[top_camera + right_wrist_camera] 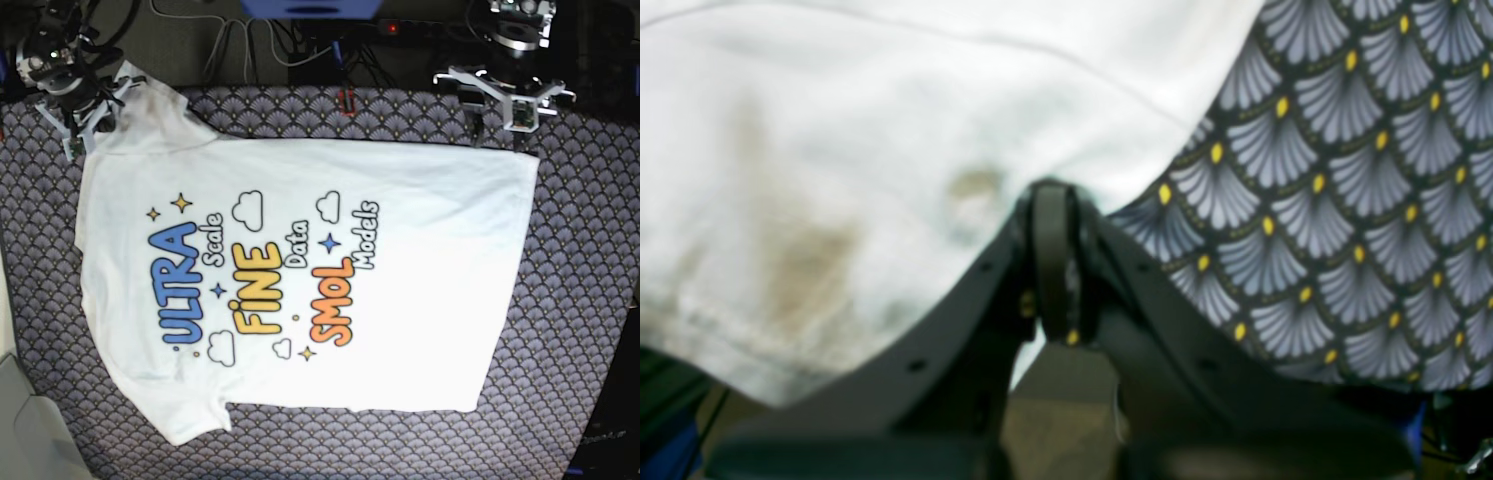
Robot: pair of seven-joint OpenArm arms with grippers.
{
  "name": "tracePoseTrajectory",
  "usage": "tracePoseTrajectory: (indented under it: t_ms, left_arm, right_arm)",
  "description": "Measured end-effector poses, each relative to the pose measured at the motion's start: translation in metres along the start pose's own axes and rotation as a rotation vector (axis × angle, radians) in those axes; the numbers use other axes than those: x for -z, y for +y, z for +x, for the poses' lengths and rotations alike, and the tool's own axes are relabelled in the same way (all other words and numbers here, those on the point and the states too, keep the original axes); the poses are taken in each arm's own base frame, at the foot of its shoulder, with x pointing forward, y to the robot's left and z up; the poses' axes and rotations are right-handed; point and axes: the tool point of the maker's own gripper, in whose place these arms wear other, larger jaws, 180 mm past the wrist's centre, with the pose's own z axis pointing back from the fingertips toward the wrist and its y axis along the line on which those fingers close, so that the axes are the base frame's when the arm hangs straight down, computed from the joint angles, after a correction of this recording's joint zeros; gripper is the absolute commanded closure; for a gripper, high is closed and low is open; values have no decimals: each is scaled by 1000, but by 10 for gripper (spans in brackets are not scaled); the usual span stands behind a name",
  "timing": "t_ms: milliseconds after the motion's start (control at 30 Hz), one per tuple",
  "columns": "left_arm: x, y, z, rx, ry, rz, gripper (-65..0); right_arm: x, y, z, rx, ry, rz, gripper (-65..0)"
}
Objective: Fold the T-shirt properly
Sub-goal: 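Move both grippers down to the shirt's shoulder corners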
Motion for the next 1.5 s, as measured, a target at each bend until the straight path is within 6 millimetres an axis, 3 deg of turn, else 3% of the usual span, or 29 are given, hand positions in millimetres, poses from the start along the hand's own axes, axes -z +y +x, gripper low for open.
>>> tracePoseTrajectory:
  t_ms: [333, 667, 833, 1000, 1267, 1367, 1500]
  left_arm:
    - [4, 2, 5, -1, -17, 8, -335]
    - [22, 34, -16, -41, 24, 120, -335]
    - [36, 37, -20, -56, 24, 130, -336]
    - [50, 43, -40, -72, 74, 152, -336]
    - [57, 85, -37, -122, 56, 281, -337]
    - [61, 87, -53, -142, 147, 286, -337]
    - [72, 85, -49, -155, 143, 279, -337]
  right_arm:
    - [-9, -7, 13, -40, -20, -37, 0]
    - [-9, -6, 13, -40, -19, -35, 0]
    - [-9, -6, 13, -41, -18, -35, 0]
    - [-9, -6, 14, -41, -20, -33, 0]
    - [-9, -6, 14, -44, -19, -34, 0]
    - [-9, -6, 14, -44, -19, -34, 0]
    - [-9, -6, 14, -43, -19, -33, 0]
